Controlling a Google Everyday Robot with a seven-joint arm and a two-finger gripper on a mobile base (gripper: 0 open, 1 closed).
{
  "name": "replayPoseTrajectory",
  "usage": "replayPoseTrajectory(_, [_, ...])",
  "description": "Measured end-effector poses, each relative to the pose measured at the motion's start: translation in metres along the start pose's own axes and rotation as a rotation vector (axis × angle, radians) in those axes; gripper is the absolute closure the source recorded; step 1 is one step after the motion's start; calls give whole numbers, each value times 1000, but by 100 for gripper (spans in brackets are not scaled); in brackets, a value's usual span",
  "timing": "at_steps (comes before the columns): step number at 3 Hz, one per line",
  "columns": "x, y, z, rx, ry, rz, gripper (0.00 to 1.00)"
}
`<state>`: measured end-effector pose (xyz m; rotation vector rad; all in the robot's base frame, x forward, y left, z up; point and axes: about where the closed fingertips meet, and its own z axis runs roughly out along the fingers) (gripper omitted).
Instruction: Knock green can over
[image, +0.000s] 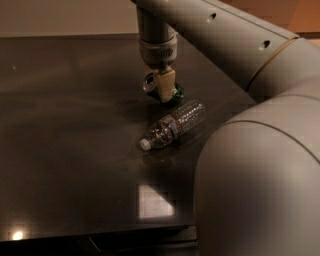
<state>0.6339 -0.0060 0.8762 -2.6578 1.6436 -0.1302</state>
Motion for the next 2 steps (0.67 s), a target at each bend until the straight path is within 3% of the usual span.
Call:
replayPoseTrajectory(1, [-6,-3,6,10,12,-43,0])
replayPoseTrajectory(2, [-8,-10,8,35,8,-44,0])
